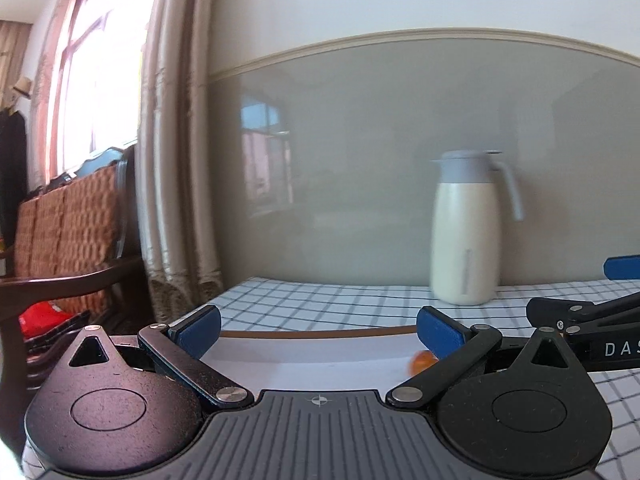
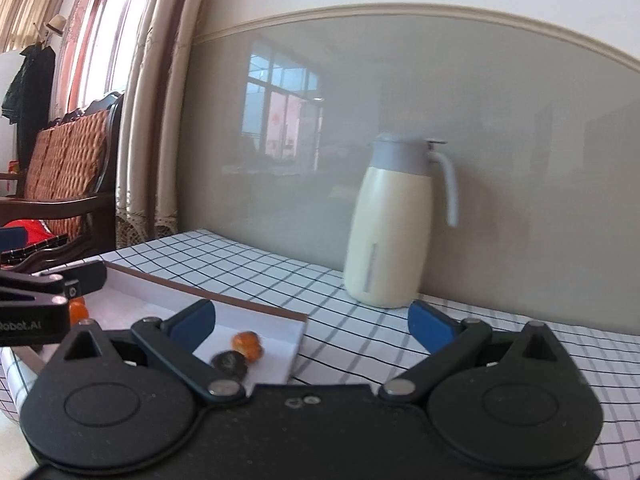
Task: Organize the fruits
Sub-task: 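Move both open grippers back from the box toward the remaining fruit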
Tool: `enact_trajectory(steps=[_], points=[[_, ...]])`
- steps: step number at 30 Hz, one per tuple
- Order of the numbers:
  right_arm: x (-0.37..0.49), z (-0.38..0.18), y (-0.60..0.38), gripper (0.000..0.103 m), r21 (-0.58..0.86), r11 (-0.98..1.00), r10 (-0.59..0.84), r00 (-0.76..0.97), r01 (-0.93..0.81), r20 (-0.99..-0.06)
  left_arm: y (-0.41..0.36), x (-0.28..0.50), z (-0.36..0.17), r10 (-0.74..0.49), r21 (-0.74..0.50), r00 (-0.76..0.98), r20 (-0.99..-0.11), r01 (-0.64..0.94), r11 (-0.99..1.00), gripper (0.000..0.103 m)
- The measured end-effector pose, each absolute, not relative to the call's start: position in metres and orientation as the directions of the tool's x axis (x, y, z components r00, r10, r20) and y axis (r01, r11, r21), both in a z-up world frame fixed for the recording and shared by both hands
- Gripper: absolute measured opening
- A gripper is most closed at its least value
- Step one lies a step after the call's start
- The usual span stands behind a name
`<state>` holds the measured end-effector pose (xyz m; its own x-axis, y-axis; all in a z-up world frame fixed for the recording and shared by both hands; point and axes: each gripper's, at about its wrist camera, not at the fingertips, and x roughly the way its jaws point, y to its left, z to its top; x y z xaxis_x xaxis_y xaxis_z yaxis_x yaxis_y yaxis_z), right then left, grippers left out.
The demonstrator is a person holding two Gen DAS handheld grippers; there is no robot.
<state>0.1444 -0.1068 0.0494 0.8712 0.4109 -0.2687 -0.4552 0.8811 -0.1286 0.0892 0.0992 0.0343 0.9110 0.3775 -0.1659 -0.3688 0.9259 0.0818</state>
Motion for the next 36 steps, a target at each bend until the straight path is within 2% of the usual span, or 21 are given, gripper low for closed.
enact_trajectory(steps=[8, 14, 18, 25, 28, 32, 33, 35, 36], points=[[0.125, 0.051, -0.16, 0.097, -0.166, 0.919, 0.31, 0.916, -0.357, -0.254, 0.047, 0.093, 0.03, 0.253, 0.118, 0.952, -0.174, -0.235, 0.965, 0.103], [0.121, 0.046, -0.196, 0.097, -0.181, 0.939, 0.237, 0.932, -0.293, -0.275, 0.009, 0.105, 0.027, 0.182, 0.13, 0.967, -0.18, -0.16, 0.978, 0.103], [0.125, 0.041, -0.213, 0.092, -0.192, 0.945, 0.198, 0.931, -0.264, -0.307, -0.015, 0.115, 0.024, 0.15, 0.158, 0.971, -0.186, -0.121, 0.98, 0.103], [0.14, 0.034, -0.235, 0.089, -0.201, 0.952, 0.156, 0.929, -0.232, -0.336, -0.046, 0.142, 0.017, 0.105, 0.163, 0.968, -0.227, -0.068, 0.984, 0.103], [0.153, 0.029, -0.243, 0.081, -0.182, 0.958, 0.142, 0.919, -0.221, -0.369, -0.053, 0.152, 0.014, 0.092, 0.15, 0.963, -0.253, -0.055, 0.987, 0.103], [0.171, 0.023, -0.249, 0.077, -0.177, 0.961, 0.129, 0.909, -0.213, -0.396, -0.063, 0.166, 0.012, 0.081, 0.145, 0.961, -0.263, -0.044, 0.988, 0.102], [0.176, 0.021, -0.249, 0.075, -0.179, 0.961, 0.125, 0.907, -0.212, -0.402, -0.065, 0.169, 0.011, 0.08, 0.148, 0.96, -0.268, -0.042, 0.988, 0.101], [0.186, 0.017, -0.25, 0.073, -0.181, 0.961, 0.119, 0.901, -0.211, -0.418, -0.069, 0.178, 0.008, 0.075, 0.149, 0.953, -0.294, -0.032, 0.988, 0.086], [0.19, 0.015, -0.251, 0.071, -0.179, 0.961, 0.117, 0.897, -0.211, -0.426, -0.069, 0.183, 0.006, 0.067, 0.14, 0.948, -0.311, -0.024, 0.99, 0.085]])
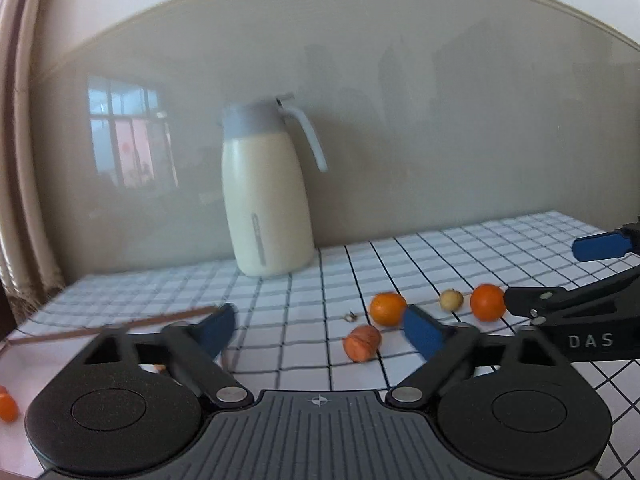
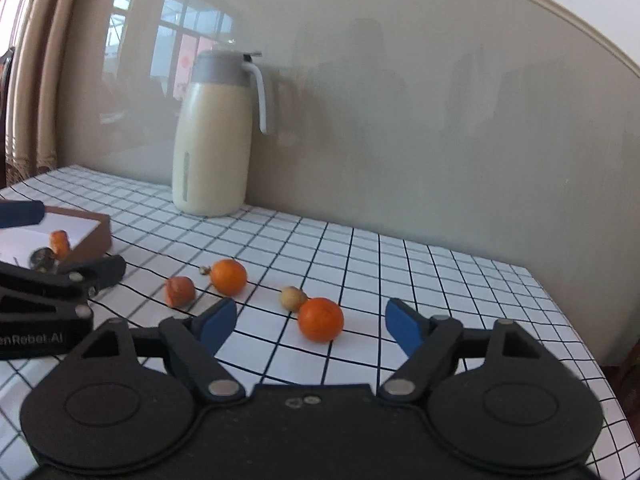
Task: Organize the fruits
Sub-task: 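Move both open grippers back from the box toward the remaining fruit, then grasp another orange-brown chunk with the left gripper while the right gripper grasps a mandarin orange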
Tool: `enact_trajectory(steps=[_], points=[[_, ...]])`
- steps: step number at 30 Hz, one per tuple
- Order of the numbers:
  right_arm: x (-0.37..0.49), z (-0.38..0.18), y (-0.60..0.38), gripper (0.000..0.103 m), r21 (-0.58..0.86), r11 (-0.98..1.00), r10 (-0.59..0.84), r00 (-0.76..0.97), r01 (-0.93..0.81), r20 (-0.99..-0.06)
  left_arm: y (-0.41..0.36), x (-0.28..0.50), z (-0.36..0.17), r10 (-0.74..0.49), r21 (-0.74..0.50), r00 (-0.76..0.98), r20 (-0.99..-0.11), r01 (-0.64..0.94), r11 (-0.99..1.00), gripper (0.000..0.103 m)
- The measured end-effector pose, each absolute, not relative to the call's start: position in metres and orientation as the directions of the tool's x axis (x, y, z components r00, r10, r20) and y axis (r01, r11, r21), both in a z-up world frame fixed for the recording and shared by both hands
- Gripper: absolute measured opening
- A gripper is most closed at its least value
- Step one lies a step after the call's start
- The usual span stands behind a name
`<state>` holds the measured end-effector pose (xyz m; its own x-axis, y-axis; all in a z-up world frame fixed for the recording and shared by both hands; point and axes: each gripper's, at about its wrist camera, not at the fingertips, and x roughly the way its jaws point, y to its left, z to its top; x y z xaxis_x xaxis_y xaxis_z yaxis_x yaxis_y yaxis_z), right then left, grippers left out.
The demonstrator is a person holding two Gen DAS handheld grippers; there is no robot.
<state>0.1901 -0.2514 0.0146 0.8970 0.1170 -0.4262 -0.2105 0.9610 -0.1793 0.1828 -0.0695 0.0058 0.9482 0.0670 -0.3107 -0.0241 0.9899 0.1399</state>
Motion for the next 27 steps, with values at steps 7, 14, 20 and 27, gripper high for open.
enact_trajectory(steps=[7, 14, 20, 27], points=[[0.212, 0.003, -0.256, 0.067, -0.165, 0.966, 0.104, 0.881, -0.201, -0.461, -0.074, 0.209, -0.007, 0.064, 0.117, 0.931, -0.358, -0.023, 0.993, 0.082], [0.233, -0.008, -0.255, 0.054, -0.138, 0.969, 0.11, 0.857, -0.205, -0.504, -0.079, 0.234, -0.018, 0.049, 0.096, 0.909, -0.413, -0.011, 0.995, 0.075], [0.25, -0.017, -0.257, 0.05, -0.132, 0.97, 0.106, 0.841, -0.205, -0.531, -0.086, 0.258, -0.028, 0.055, 0.106, 0.882, -0.467, -0.006, 0.994, 0.07], [0.269, -0.024, -0.257, 0.042, -0.109, 0.971, 0.117, 0.817, -0.214, -0.565, -0.088, 0.276, -0.035, 0.059, 0.1, 0.862, -0.503, -0.01, 0.995, 0.068]])
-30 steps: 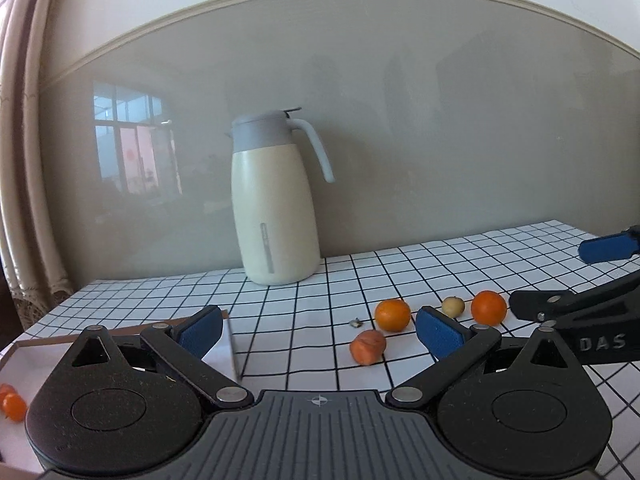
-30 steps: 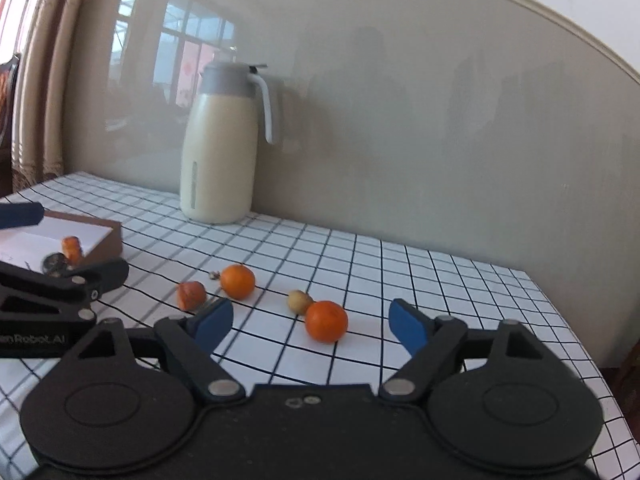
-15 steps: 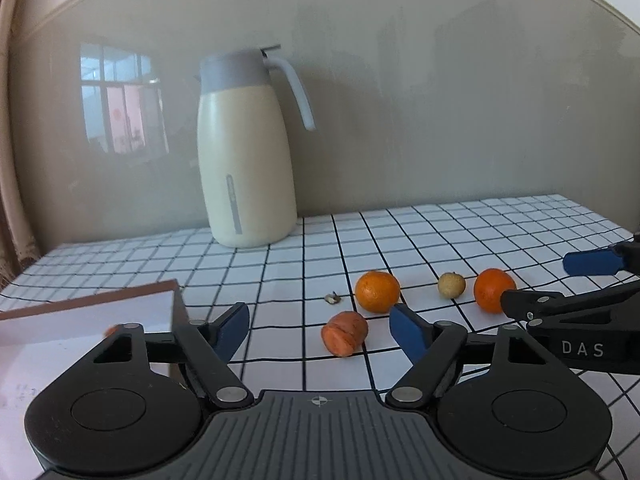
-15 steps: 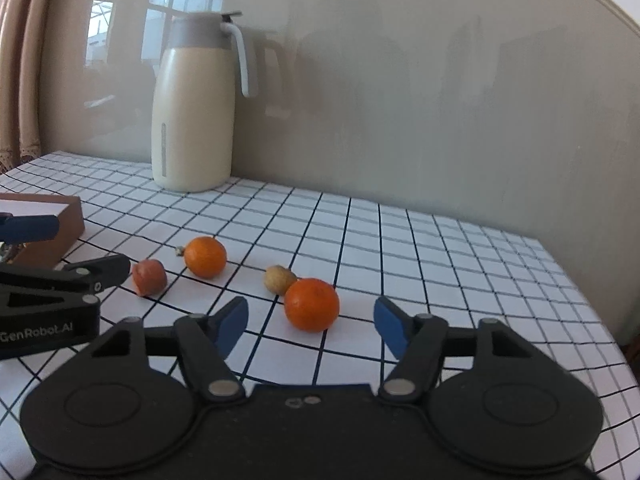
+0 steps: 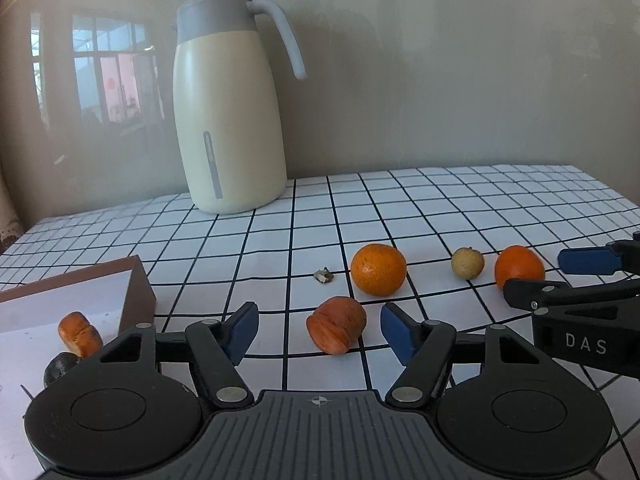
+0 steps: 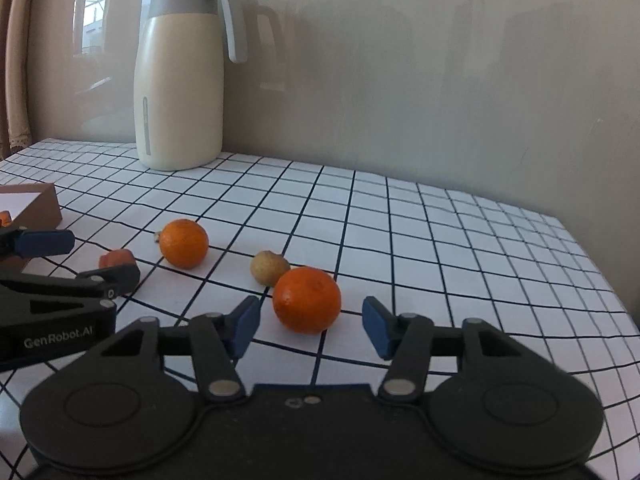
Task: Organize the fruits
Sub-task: 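Grasp another orange-brown chunk with the left gripper while the right gripper grasps a mandarin orange, then carry the held chunk and mandarin orange over the cardboard box with both grippers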
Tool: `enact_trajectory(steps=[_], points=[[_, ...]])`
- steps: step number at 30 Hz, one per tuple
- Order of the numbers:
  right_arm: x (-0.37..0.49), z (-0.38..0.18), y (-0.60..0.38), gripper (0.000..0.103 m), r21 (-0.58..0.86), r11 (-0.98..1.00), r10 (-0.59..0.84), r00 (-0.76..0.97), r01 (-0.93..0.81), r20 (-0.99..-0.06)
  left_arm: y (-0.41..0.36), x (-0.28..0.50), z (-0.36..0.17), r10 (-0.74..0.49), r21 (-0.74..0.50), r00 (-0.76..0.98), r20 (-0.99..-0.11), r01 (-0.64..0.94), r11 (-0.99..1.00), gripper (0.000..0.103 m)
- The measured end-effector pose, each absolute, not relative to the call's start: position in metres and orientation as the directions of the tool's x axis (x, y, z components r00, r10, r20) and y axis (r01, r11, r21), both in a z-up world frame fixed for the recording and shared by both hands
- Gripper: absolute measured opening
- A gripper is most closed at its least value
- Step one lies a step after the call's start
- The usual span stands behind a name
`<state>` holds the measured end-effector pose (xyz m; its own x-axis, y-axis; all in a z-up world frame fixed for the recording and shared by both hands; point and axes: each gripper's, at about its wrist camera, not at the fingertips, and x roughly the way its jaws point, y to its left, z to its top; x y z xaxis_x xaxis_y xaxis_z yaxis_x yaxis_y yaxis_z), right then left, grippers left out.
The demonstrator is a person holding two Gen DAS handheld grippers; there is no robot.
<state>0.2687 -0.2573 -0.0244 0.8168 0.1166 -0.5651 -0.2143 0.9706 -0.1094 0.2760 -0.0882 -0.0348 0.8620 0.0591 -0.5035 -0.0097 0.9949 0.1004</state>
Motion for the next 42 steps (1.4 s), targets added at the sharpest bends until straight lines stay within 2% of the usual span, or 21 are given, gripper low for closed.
enact_trajectory(steps=[3, 4, 6, 8, 12, 14, 19, 33, 42], points=[[0.274, -0.026, -0.254, 0.036, -0.108, 0.969, 0.12, 0.809, -0.22, -0.576, -0.088, 0.281, -0.037, 0.06, 0.099, 0.856, -0.514, -0.01, 0.995, 0.068], [0.277, -0.027, -0.253, 0.037, -0.112, 0.969, 0.116, 0.807, -0.219, -0.579, -0.088, 0.283, -0.038, 0.058, 0.098, 0.852, -0.52, -0.008, 0.995, 0.067], [0.28, -0.028, -0.251, 0.038, -0.115, 0.97, 0.109, 0.806, -0.215, -0.582, -0.089, 0.287, -0.04, 0.055, 0.096, 0.842, -0.536, -0.003, 0.995, 0.061], [0.283, -0.028, -0.251, 0.037, -0.118, 0.971, 0.103, 0.805, -0.21, -0.584, -0.089, 0.29, -0.041, 0.045, 0.088, 0.834, -0.55, 0.004, 0.996, 0.051], [0.287, -0.032, -0.252, 0.035, -0.128, 0.972, 0.083, 0.802, -0.195, -0.591, -0.092, 0.293, -0.043, 0.038, 0.088, 0.823, -0.566, 0.015, 0.996, 0.045], [0.289, -0.034, -0.254, 0.032, -0.129, 0.974, 0.076, 0.8, -0.188, -0.595, -0.094, 0.292, -0.042, 0.022, 0.081, 0.823, -0.568, 0.03, 0.996, 0.034], [0.285, -0.031, -0.256, 0.03, -0.121, 0.974, 0.084, 0.799, -0.192, -0.596, -0.098, 0.287, -0.04, 0.013, 0.088, 0.825, -0.565, 0.045, 0.995, 0.034], [0.247, -0.003, -0.245, 0.03, -0.171, 0.963, 0.087, 0.845, -0.206, -0.528, -0.094, 0.249, -0.017, 0.002, 0.104, 0.866, -0.501, 0.058, 0.993, 0.034], [0.211, 0.01, -0.239, 0.03, -0.171, 0.962, 0.101, 0.862, -0.211, -0.497, -0.084, 0.212, 0.003, 0.015, 0.13, 0.904, -0.427, 0.045, 0.99, 0.034]])
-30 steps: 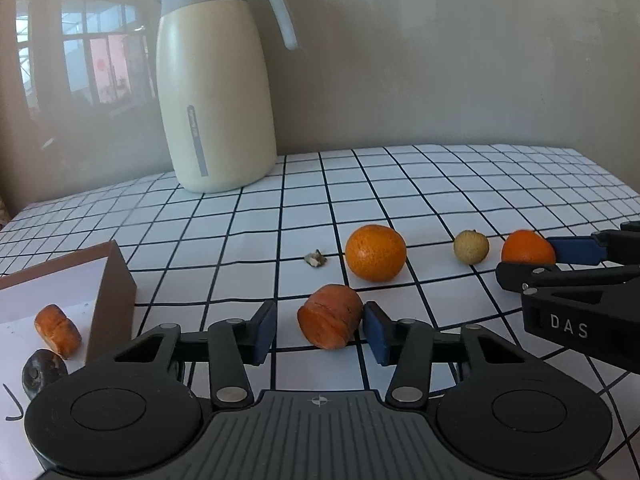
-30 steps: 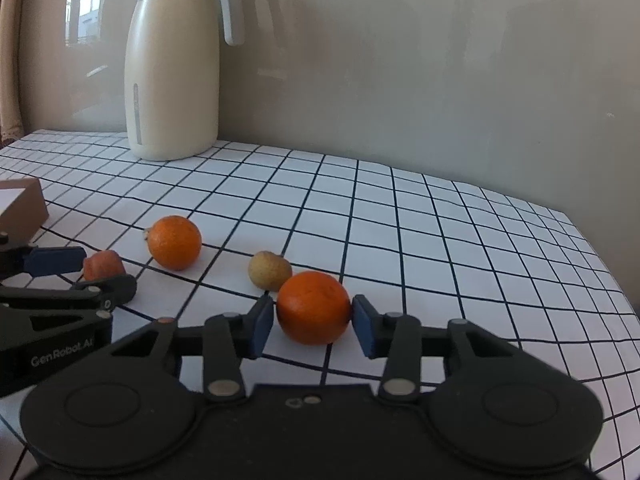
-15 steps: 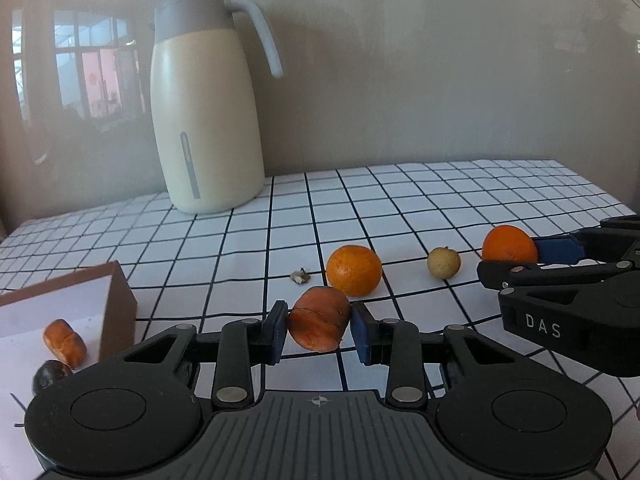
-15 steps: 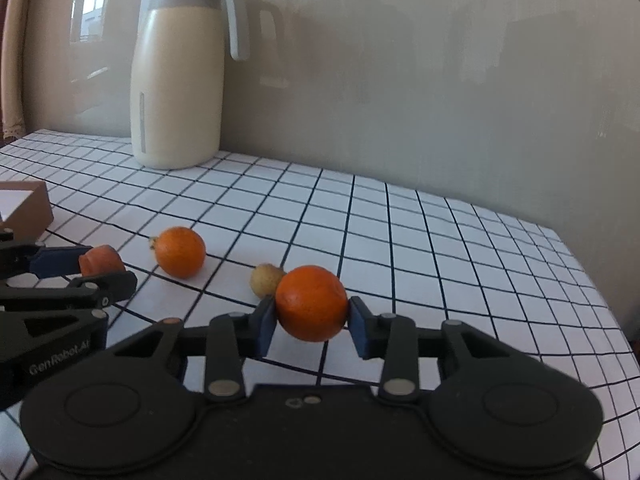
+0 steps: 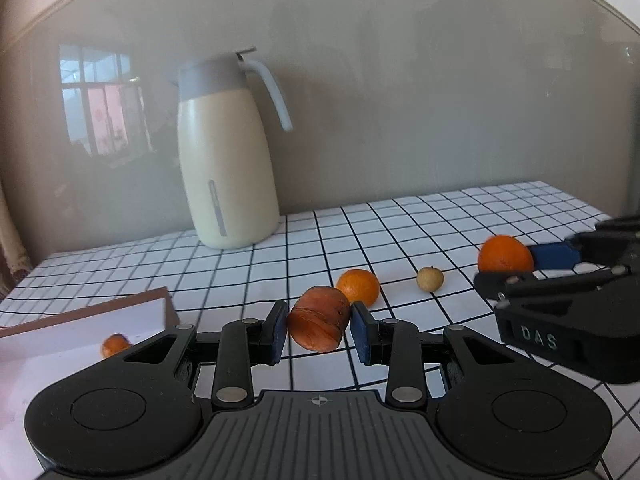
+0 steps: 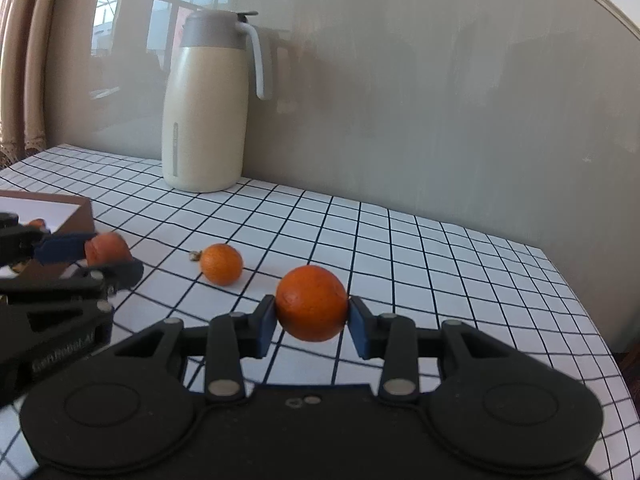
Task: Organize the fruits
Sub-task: 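Carry the held chunk and mandarin orange over the cardboard box with both grippers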
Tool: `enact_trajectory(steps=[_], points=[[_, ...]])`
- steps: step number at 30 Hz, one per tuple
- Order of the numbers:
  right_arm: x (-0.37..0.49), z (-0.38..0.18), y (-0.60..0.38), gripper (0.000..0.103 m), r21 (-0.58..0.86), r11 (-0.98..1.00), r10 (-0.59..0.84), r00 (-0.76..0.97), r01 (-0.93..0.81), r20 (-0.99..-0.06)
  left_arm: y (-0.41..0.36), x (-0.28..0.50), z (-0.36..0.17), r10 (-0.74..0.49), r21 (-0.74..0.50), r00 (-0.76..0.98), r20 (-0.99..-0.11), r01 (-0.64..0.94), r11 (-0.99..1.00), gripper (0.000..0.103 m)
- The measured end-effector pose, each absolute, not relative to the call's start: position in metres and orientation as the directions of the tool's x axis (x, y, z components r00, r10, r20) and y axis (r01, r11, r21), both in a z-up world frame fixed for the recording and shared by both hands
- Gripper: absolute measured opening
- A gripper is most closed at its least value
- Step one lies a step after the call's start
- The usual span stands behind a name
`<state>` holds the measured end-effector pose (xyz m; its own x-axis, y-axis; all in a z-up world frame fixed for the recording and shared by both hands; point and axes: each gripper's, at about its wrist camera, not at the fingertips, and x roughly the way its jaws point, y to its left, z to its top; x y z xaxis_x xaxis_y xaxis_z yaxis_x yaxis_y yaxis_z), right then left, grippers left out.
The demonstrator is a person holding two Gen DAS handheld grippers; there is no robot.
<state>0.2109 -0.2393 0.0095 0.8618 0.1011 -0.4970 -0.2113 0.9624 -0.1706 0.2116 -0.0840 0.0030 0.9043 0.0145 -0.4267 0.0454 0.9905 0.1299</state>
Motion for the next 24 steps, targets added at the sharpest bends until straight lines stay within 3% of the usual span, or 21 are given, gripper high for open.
enact_trajectory(steps=[24], points=[[0.125, 0.028, -0.196, 0.03, -0.194, 0.929, 0.202, 0.871, -0.315, -0.448, -0.034, 0.114, 0.029, 0.079, 0.156, 0.947, -0.313, -0.031, 0.987, 0.034]])
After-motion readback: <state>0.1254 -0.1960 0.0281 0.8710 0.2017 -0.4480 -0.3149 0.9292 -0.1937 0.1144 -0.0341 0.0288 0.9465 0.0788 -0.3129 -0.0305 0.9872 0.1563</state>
